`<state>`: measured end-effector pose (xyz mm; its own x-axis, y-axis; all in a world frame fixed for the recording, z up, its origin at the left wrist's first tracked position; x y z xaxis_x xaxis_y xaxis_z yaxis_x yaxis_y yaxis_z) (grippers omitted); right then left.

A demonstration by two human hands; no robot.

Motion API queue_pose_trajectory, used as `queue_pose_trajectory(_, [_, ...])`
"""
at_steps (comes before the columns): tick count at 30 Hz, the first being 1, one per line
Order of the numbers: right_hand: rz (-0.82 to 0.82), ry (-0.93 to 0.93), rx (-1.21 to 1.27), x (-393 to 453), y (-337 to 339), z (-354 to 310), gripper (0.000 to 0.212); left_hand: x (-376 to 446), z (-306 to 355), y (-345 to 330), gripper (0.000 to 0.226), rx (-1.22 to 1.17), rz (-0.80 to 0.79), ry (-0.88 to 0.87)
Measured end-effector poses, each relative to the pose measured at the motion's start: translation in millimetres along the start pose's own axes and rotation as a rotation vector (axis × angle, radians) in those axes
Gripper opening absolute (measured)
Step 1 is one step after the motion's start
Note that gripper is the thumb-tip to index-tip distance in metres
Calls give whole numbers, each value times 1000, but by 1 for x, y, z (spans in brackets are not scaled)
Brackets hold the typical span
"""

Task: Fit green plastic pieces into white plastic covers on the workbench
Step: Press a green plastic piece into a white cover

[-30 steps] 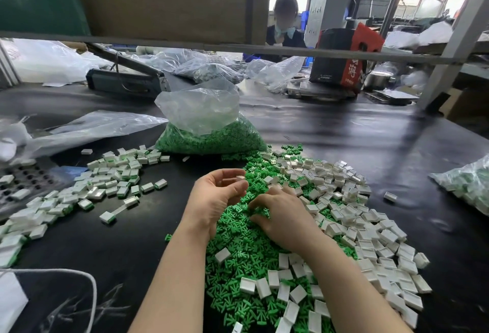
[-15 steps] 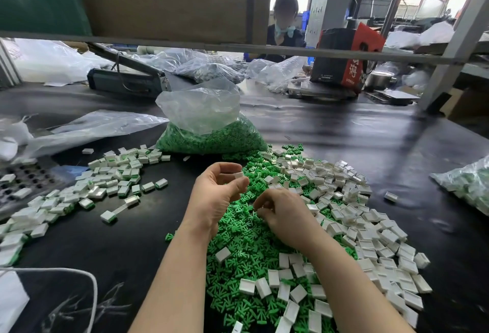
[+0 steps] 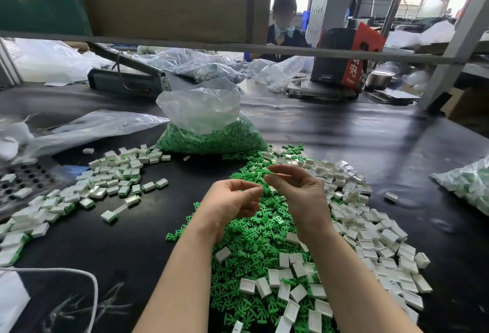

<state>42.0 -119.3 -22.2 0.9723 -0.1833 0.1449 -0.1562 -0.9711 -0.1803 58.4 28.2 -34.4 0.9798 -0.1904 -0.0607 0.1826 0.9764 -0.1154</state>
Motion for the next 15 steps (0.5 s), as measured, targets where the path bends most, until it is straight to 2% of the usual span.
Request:
queue_pose_trajectory(3, [-32, 26, -14, -2, -4, -1, 14, 0, 1, -3, 9, -59, -3, 11])
queue_pose_trajectory(10, [-90, 83, -106, -2, -15, 0, 16, -2, 1, -5, 5, -49, -48, 13])
queue_pose_trajectory(15, [-39, 51, -175, 2, -3, -3, 21, 1, 3, 1, 1, -93, 40, -26])
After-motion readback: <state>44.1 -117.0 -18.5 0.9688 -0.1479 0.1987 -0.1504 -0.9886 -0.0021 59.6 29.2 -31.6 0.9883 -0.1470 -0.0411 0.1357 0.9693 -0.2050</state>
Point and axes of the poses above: each hand's wrist, its own x-axis towards the middle knuckle, its own y-axis out of the back of the hand, z = x × y, the point moved 3 cm from there along x, towards the middle knuckle, and after that the axes turned 3 degrees about -y, right-handed, at the moved point
